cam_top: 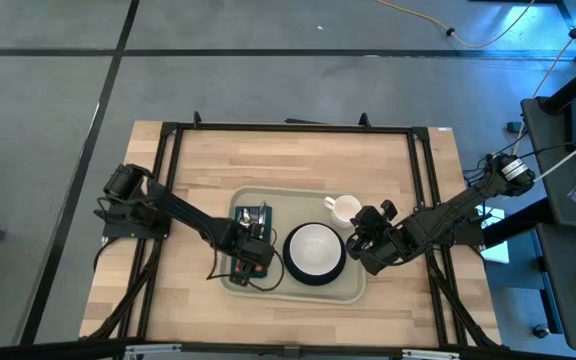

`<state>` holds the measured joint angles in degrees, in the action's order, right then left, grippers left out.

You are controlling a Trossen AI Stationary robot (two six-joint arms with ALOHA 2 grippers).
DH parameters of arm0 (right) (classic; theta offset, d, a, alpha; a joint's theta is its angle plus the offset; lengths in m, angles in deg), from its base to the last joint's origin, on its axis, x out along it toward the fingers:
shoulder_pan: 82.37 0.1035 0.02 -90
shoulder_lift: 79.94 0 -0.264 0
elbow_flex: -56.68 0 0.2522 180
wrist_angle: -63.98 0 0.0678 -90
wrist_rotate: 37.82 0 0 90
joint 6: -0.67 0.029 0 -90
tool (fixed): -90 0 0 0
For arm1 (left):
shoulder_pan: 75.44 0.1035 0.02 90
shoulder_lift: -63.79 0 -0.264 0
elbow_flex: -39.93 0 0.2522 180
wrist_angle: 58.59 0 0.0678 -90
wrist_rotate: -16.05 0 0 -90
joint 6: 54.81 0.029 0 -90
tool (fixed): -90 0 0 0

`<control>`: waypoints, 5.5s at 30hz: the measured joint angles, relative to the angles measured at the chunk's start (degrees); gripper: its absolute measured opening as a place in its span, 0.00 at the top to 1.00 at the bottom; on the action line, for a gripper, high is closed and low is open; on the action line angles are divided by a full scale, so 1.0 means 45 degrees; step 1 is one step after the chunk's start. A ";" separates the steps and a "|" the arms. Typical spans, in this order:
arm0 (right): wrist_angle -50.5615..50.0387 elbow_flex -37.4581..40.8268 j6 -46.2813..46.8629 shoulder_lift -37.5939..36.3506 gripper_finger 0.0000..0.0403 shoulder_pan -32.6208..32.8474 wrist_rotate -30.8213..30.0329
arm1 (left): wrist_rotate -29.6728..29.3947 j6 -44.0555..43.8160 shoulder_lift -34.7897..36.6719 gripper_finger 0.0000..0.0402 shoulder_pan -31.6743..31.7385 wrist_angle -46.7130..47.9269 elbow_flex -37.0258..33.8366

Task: Set up tray
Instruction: Put the orange knife on the green napkin, then return to Home Position

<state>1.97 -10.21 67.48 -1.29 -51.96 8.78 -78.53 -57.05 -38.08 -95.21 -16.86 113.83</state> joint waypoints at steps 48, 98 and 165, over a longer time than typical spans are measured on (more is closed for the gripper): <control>1.1859 0.8923 -1.1768 -1.0873 1.00 -0.6753 0.6496 | 0.2623 -0.0171 1.4613 0.68 0.8555 -1.0340 -1.1789; 1.0916 1.1604 -1.1958 -1.7345 0.94 -0.7470 0.9114 | 0.2905 -0.2113 1.8804 0.68 1.1191 -0.9203 -1.3260; 1.0928 1.1594 -1.1953 -1.7340 0.94 -0.7471 0.9126 | 0.2895 -0.2115 1.8799 0.68 1.1191 -0.9204 -1.3260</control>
<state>51.15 41.97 13.69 -79.32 -85.59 49.85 -65.51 -66.57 46.51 -44.85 -58.28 54.16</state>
